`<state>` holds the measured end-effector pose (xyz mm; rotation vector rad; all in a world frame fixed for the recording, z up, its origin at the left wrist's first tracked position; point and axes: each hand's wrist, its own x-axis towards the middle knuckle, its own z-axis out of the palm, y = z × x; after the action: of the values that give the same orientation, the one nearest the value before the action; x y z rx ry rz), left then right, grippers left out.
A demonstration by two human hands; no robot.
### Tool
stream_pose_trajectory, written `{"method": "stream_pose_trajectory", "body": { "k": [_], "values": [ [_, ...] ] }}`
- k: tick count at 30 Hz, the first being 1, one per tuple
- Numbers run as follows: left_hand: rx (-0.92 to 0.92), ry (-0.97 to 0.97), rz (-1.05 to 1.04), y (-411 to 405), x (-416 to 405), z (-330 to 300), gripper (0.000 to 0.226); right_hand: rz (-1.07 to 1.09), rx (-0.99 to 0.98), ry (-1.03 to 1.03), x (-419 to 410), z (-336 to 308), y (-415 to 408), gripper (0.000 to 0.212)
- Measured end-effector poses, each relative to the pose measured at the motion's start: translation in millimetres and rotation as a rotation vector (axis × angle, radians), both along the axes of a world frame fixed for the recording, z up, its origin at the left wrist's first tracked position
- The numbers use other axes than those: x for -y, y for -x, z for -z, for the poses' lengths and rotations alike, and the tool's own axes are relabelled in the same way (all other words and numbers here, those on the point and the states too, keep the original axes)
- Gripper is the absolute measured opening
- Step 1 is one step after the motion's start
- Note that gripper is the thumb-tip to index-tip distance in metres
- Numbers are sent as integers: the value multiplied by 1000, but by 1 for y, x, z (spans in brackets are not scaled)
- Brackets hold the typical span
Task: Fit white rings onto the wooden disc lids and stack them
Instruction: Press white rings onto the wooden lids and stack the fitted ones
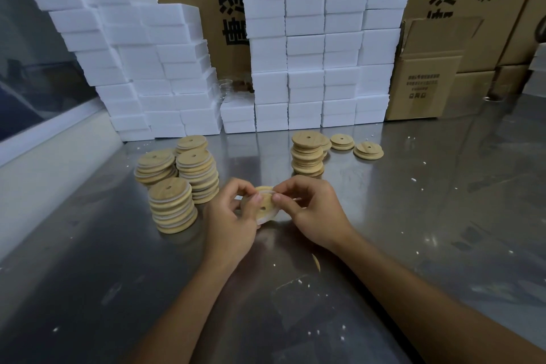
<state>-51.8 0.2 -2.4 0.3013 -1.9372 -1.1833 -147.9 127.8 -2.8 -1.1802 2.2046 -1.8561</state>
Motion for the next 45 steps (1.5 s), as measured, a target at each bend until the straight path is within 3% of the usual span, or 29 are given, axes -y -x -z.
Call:
{"method": "stream_pose_trajectory", "body": {
  "k": [15, 23, 28, 32, 36, 41, 43, 45],
  "values": [
    [-47, -278, 57, 1, -2, -3, 22, -196, 493, 125, -8, -8, 7, 6],
    [-43, -562, 85, 0, -3, -8, 14, -151, 449, 120, -8, -8, 5, 12],
    [-1, -681, 117, 0, -8, -12, 12, -182, 540, 163, -12, -10, 8, 5],
    [-3, -769, 160, -2, -7, -14, 14, -191, 588, 170, -13, -13, 10, 19],
    [-29, -836, 186, -1, -7, -15, 16, -183, 540, 184, -12, -11, 8, 5],
    [-55, -974, 225, 2, -7, -14, 17, -185, 493, 141, -11, -10, 7, 7],
    [-42, -950, 222, 2, -7, -13, 17, -186, 496, 143, -11, -11, 6, 2],
    [4, -785, 177, 2, -6, -10, 16, -163, 472, 144, -11, -10, 5, 3]
  ]
}}
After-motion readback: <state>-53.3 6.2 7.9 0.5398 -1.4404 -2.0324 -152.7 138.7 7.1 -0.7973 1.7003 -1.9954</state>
